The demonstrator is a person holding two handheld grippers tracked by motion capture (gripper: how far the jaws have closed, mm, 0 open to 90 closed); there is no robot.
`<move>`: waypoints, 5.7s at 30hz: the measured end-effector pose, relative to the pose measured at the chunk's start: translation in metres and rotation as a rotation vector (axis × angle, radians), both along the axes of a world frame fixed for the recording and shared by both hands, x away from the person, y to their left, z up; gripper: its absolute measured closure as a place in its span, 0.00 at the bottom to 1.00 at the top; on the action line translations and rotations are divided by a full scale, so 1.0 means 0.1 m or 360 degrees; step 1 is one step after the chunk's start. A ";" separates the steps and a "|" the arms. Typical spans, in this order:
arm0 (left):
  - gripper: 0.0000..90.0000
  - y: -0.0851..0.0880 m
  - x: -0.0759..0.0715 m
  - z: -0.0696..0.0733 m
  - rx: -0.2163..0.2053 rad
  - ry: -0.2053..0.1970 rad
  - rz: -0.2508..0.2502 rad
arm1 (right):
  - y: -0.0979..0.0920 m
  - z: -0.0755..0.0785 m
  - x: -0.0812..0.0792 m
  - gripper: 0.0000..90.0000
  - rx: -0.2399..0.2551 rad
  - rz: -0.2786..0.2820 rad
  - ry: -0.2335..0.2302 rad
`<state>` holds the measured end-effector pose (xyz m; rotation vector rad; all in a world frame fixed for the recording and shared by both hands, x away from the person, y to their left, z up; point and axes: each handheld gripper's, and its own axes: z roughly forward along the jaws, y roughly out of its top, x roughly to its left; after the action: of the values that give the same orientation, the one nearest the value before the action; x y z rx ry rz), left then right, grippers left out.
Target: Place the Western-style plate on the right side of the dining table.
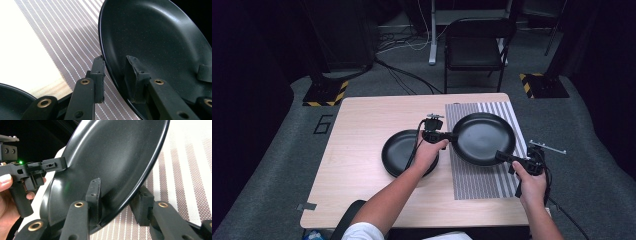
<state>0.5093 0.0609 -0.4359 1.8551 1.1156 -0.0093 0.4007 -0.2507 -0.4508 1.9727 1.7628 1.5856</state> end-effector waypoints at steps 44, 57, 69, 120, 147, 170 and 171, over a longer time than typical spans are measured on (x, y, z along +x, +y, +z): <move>0.76 -0.18 0.17 -0.36 -0.0051 0.0107 0.0015 | -0.15 -0.14 0.17 0.70 -0.0098 -0.0032 0.0096; 0.76 -0.21 0.27 -0.48 0.0021 0.0121 0.0047 | -0.16 -0.27 0.32 0.70 -0.0132 0.0001 0.0083; 0.76 -0.23 0.30 -0.56 0.0057 0.0159 0.0058 | -0.19 -0.41 0.38 0.71 -0.0110 0.0018 0.0095; 0.75 -0.42 0.35 -0.68 0.0190 0.0222 0.0112 | -0.30 -0.59 0.45 0.72 -0.0058 -0.0024 0.0196; 0.74 -0.44 0.35 -0.72 0.0166 0.0228 0.0099 | -0.33 -0.62 0.48 0.70 -0.0088 -0.0082 0.0214; 0.69 -0.46 0.32 -0.70 0.0147 0.0207 0.0071 | -0.39 -0.61 0.43 0.70 -0.0308 -0.0131 0.0272; 0.68 -0.46 0.32 -0.69 0.0142 0.0205 0.0066 | -0.41 -0.59 0.41 0.70 -0.0289 -0.0143 0.0273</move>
<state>0.5411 0.0154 -0.5050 1.9324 1.2613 -0.0566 0.4418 -0.2912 -0.5103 2.1205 1.7754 1.2158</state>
